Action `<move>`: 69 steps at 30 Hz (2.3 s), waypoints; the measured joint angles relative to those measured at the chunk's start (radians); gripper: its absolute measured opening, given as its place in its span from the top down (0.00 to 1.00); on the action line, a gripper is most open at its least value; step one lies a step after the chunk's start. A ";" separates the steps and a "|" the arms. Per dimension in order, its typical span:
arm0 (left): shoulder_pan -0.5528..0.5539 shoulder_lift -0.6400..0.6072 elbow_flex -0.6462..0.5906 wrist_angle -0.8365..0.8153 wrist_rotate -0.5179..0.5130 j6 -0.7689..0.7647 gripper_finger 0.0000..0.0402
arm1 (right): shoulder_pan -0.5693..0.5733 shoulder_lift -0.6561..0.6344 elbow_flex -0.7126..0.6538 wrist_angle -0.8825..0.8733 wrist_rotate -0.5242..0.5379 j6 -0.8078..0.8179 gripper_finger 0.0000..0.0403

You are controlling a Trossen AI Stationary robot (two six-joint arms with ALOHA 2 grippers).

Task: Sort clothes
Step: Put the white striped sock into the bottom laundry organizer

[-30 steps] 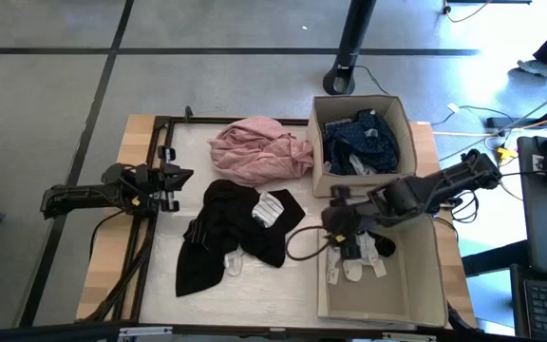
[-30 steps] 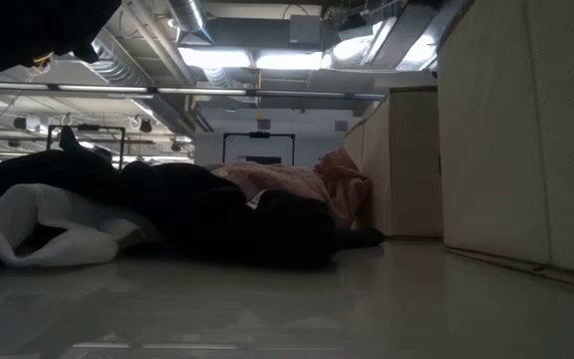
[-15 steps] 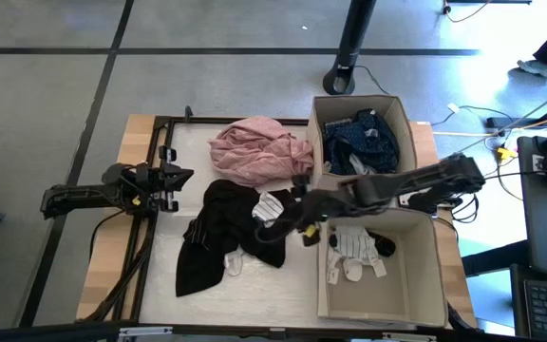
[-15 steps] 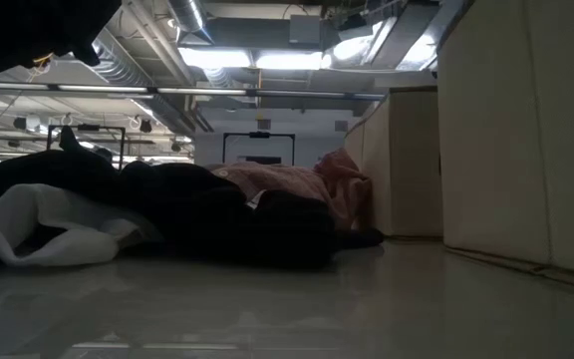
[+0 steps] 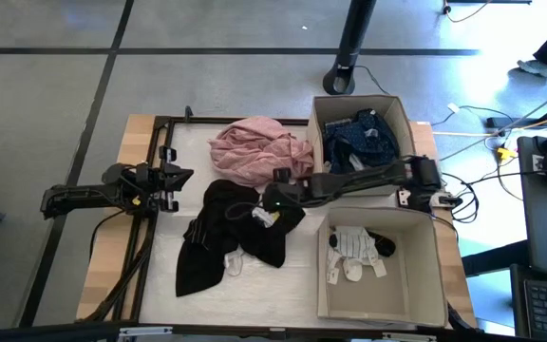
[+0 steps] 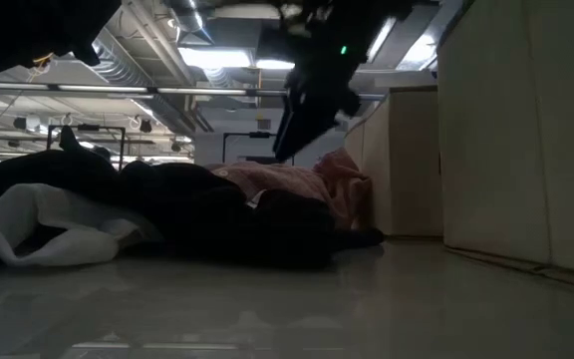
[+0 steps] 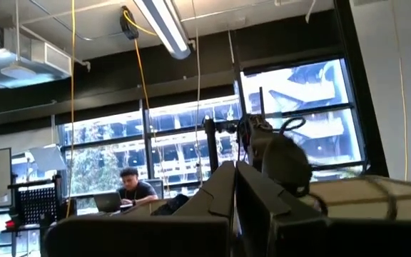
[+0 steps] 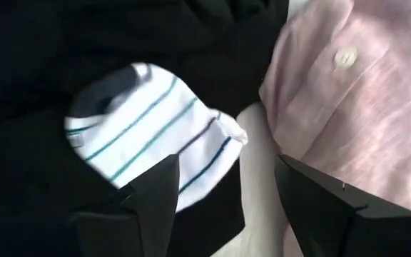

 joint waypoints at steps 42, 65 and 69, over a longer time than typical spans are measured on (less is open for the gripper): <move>0.000 0.000 0.000 -0.002 0.000 0.001 0.99 | -0.025 0.113 0.000 0.069 -0.026 -0.104 0.93; 0.000 0.000 0.000 -0.009 0.000 0.000 0.99 | 0.139 -0.297 0.000 -0.167 0.118 -0.033 0.96; 0.000 0.000 0.000 -0.010 0.000 0.000 0.99 | 0.170 -0.382 0.000 -0.225 0.133 0.026 0.96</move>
